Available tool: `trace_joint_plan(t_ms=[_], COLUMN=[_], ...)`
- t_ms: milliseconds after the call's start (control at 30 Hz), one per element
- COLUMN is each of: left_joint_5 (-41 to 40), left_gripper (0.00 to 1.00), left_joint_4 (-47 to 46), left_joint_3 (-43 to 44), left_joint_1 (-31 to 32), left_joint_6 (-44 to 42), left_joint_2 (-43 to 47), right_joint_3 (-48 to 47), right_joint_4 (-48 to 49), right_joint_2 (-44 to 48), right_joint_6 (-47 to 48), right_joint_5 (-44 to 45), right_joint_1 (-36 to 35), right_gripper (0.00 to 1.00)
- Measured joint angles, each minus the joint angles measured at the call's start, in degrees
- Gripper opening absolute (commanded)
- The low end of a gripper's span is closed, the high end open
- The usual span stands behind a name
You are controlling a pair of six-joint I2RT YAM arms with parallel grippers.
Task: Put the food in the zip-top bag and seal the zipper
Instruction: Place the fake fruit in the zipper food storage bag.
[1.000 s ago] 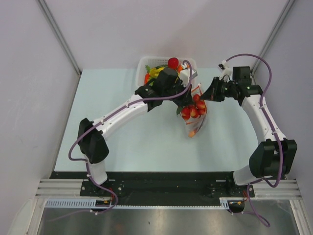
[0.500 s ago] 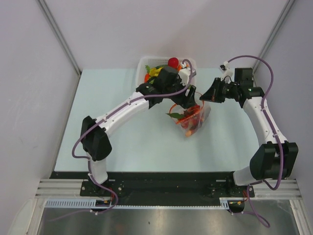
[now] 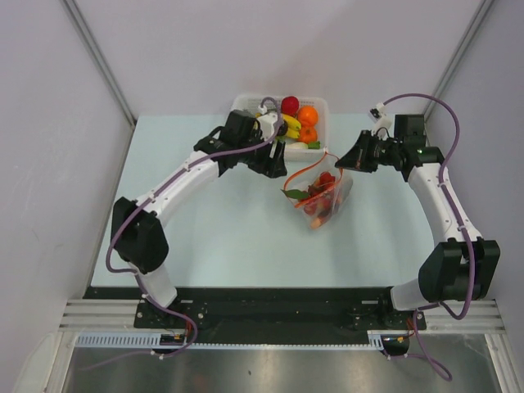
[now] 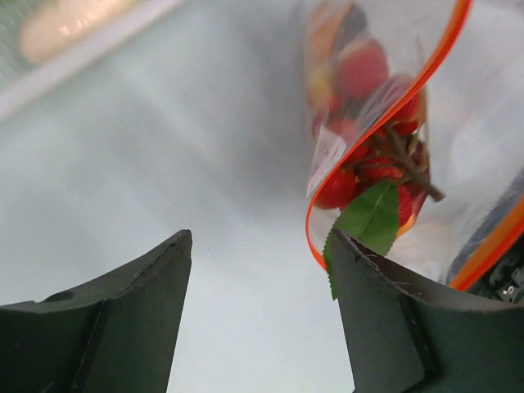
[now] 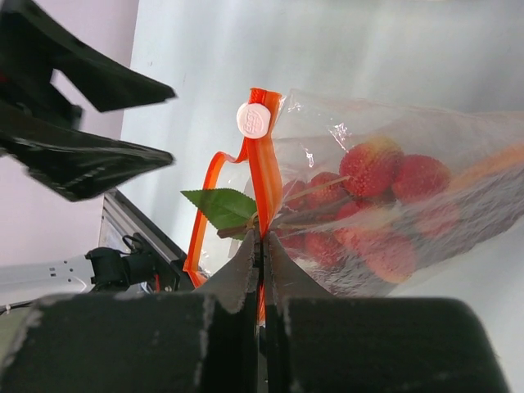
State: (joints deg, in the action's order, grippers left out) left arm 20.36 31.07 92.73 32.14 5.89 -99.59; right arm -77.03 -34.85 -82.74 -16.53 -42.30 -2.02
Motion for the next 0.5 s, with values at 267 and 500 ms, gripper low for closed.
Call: trace_joint_plan(t_ms=[267,500], left_joint_5=[1.1,3.0], left_gripper=[0.66,0.41], left_joint_4=[-1.1,-3.4], left_joint_3=[-2.0,-2.0], left_joint_1=[0.9,2.4], left_joint_6=[-0.3,-0.6], left_joint_2=[-4.3,-5.4], right_joint_3=[0.2,0.3], right_joint_4=[0.0,-0.2], right_joint_2=[0.3,0.9], right_joint_6=[0.0,0.0], right_joint_5=[0.0,0.5], right_joint_1=[-0.1,-0.3], right_gripper=[0.00,0.00])
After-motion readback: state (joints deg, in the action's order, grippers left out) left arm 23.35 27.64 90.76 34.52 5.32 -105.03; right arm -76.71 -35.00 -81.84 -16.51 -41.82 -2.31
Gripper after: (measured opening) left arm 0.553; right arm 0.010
